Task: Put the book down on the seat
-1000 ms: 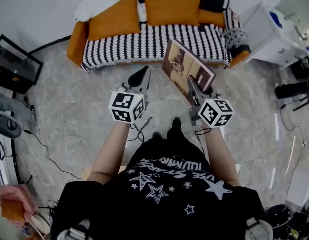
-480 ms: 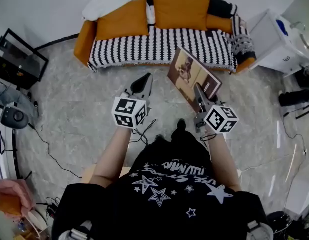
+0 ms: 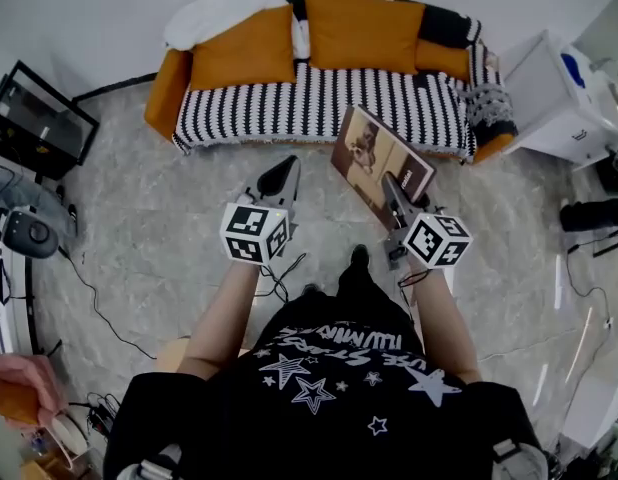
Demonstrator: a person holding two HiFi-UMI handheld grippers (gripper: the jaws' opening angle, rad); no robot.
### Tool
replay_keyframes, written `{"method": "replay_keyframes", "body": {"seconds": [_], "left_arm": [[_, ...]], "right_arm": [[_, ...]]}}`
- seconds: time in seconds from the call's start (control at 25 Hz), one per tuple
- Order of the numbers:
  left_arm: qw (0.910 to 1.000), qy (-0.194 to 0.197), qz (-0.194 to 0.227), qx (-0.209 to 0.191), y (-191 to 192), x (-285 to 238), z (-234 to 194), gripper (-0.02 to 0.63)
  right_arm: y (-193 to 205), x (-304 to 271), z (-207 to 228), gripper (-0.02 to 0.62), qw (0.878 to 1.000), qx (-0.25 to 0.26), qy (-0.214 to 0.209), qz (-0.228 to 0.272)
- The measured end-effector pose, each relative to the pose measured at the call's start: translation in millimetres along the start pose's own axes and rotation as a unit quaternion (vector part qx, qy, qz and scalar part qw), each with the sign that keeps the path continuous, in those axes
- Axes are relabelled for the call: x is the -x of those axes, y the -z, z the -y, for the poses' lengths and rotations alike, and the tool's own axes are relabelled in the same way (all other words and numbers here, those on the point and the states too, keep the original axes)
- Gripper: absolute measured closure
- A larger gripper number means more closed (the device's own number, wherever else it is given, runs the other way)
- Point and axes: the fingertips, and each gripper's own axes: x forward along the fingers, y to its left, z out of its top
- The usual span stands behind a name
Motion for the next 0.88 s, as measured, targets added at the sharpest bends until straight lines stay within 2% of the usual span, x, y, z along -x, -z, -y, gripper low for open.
{"method": "replay_keyframes", "body": {"seconds": [0.44, 0.6, 0.88], "left_arm": [[0.9998, -0.017, -0.007, 0.000, -11.9, -85.9, 13.3, 0.597], [0.9998, -0.016, -0.004, -0.009, -23.4, -123.4, 30.9, 0.597], [0.9990, -0.043, -0.011, -0.005, -22.4, -151.3, 40.6, 0.597]], "right_arm": [[-43.4, -24.2, 79.8, 0.443, 1.000, -0.019, -0.006, 0.003], [-62.4, -27.2, 123.2, 0.443, 0.999, -0.032, -0.001, 0.004], [-78.2, -28.0, 169.8, 0.443, 0.999, -0.048, -0.002, 0.001]]}}
